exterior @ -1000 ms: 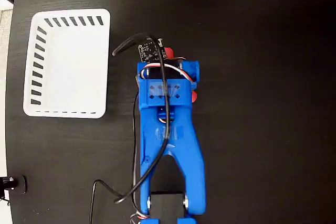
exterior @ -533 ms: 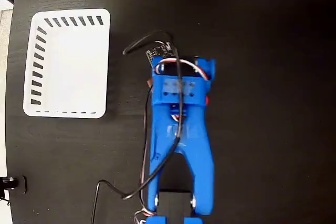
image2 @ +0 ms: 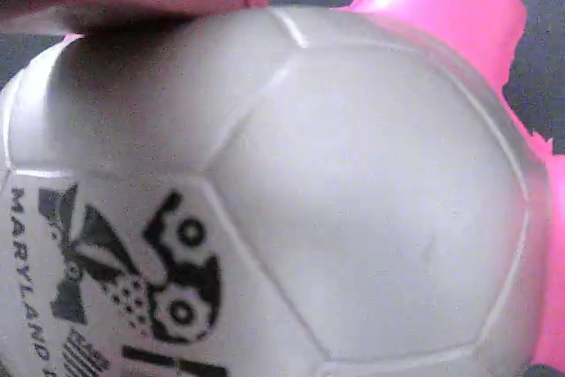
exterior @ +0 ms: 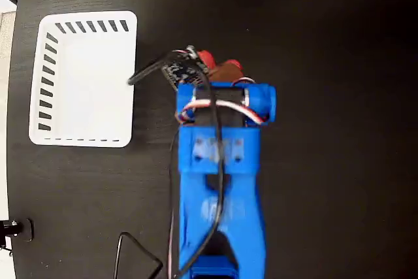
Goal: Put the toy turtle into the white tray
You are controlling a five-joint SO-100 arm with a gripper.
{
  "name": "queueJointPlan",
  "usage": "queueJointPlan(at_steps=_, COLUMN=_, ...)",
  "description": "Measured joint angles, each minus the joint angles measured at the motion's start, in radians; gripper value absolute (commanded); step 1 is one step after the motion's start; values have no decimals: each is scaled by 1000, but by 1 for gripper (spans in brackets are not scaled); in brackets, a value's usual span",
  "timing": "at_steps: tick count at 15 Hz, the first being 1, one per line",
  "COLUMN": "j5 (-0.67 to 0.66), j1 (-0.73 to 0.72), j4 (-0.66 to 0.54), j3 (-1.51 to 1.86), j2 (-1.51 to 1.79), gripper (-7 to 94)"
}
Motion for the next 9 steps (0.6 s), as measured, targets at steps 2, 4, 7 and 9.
queueJointPlan(at_steps=2, j5=-94, j1=-41, j4=34, j3=-61, j2=48, gripper=0)
queueJointPlan(at_steps=4, j5=-189, j1=-100, j4=38, j3=-106, j2=97, gripper=0)
queueJointPlan(at_steps=7, j5=-295, j1=-215, j4=38, j3=-163, j2=133, gripper=0)
queueJointPlan(at_steps=9, j5=-325, j1=-321, j4=38, j3=-192, j2=133, gripper=0)
